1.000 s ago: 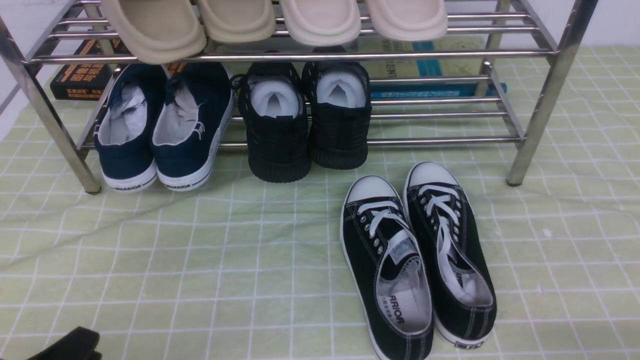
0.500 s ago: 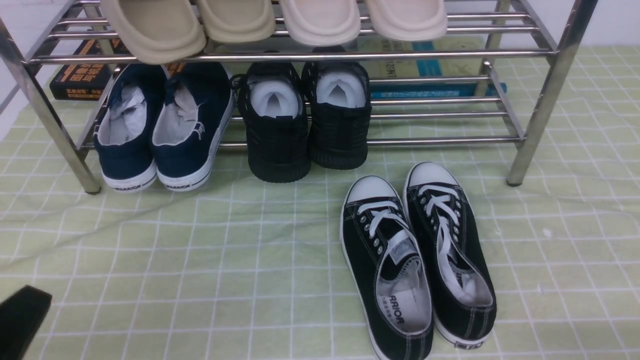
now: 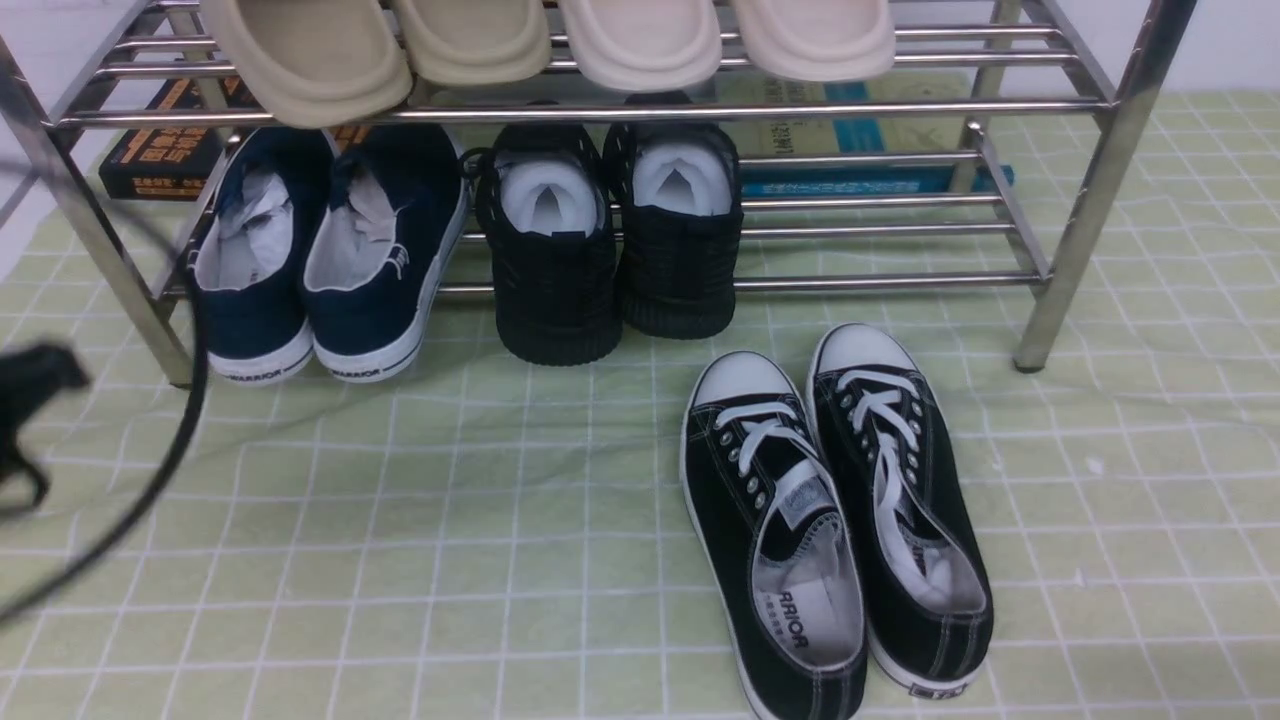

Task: Take the shoes off the shelf with your hand from the green coffee tablecloth.
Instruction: 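Grasp the leftmost shoe on the bottom shelf of the shoe rack with the left gripper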

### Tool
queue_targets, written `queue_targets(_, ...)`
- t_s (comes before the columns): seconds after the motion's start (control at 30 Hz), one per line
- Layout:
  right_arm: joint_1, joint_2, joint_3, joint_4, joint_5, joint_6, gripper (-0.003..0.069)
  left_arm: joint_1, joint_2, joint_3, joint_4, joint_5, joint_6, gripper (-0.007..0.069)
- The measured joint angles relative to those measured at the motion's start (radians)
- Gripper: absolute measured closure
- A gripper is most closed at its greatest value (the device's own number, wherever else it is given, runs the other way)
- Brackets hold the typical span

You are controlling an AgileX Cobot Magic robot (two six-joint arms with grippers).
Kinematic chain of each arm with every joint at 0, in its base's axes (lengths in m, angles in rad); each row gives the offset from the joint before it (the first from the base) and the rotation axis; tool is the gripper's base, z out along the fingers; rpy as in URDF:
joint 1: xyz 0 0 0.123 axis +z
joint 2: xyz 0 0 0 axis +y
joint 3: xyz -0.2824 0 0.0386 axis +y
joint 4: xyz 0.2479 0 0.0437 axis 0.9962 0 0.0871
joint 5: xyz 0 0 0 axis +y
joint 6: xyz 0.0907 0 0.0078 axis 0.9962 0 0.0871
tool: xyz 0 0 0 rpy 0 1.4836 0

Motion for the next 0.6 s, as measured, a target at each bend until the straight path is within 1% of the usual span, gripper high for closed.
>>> queue_targets(0.17,0.0,0.0,0.0,0.0,0.0,0.0,0.0461,0.0,0.187,-0.127,0.08,-0.153,0.019,0.0304)
queue_targets(0.2,0.0,0.0,0.0,0.0,0.0,0.0,0.0459,0.0,0.225,-0.14,0.104,-0.201,0.019,0.0254)
queue_targets(0.23,0.0,0.0,0.0,0.0,0.0,0.0,0.0459,0.0,0.231,-0.141,0.107,-0.208,0.019,0.0254)
queue_targets(0.27,0.0,0.0,0.0,0.0,0.0,0.0,0.0455,0.0,0.282,-0.149,0.142,-0.279,0.019,0.0199)
queue_targets(0.3,0.0,0.0,0.0,0.0,0.0,-0.001,0.0453,0.0,0.314,-0.15,0.163,-0.324,0.019,0.018)
queue_targets(0.43,0.0,0.0,0.0,0.0,0.0,-0.001,0.045,0.0,0.38,-0.15,0.203,-0.415,0.019,0.016)
queue_targets(0.53,0.0,0.0,0.0,0.0,0.0,-0.001,0.0445,0.0,0.442,-0.15,0.233,-0.491,0.012,0.0167)
queue_targets(0.6,0.0,0.0,0.0,0.0,0.0,-0.001,0.0442,0.0,0.478,-0.152,0.258,-0.522,-0.024,0.0179)
